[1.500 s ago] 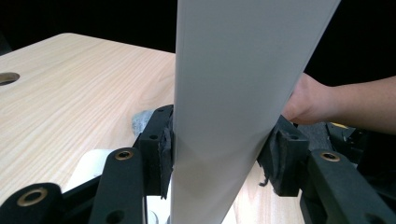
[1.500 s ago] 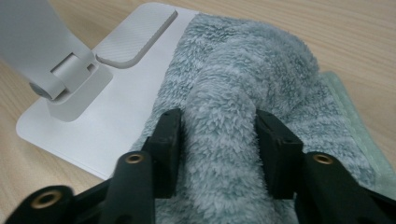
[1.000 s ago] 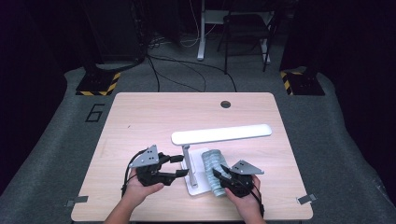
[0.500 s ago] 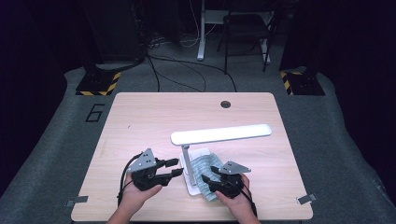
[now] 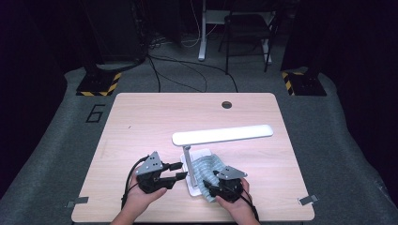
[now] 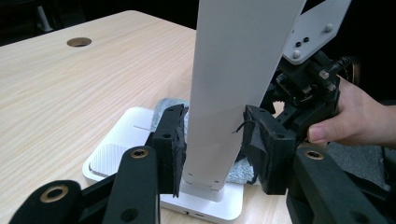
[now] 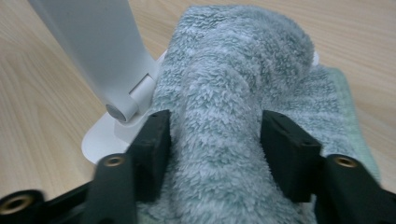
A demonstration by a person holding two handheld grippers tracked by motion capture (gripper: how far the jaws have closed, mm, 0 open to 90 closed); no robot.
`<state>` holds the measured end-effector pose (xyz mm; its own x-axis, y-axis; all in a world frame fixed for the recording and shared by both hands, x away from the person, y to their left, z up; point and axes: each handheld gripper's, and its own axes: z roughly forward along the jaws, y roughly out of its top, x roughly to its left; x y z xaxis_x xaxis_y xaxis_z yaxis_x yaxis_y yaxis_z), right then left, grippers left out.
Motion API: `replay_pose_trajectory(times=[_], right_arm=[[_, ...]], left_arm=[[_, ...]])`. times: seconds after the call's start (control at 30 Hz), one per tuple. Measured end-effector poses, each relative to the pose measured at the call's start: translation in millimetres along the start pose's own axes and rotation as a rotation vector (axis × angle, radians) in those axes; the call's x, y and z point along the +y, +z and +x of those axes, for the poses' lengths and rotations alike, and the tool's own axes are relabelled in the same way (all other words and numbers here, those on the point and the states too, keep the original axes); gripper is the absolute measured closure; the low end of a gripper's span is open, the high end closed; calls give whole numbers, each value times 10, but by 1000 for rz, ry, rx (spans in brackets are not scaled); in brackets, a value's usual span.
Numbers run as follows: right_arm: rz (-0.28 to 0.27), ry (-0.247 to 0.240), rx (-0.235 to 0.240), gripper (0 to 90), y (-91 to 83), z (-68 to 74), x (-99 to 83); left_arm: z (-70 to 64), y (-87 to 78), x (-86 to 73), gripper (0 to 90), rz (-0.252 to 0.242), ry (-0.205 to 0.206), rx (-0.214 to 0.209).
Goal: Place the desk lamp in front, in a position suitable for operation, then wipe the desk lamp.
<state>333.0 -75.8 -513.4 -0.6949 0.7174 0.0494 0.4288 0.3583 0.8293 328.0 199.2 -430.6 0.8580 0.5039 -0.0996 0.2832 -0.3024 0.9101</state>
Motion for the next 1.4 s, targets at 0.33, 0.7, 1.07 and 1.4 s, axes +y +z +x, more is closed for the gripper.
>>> replay_pose_trajectory(times=[0.33, 0.7, 1.07, 1.4], right_arm=[[-17, 20, -14, 508, 35, 26, -3], [12, 35, 10, 652, 81, 39, 24], [-44, 153, 104, 677, -90, -40, 179], [-6, 69, 102, 675, -20, 82, 245]], left_arm=[[9, 24, -13, 589, 0, -2, 8], [39, 39, -30, 591, 2, -19, 4], [57, 34, -51, 589, 5, -16, 11], [48, 87, -78, 590, 39, 2, 18]])
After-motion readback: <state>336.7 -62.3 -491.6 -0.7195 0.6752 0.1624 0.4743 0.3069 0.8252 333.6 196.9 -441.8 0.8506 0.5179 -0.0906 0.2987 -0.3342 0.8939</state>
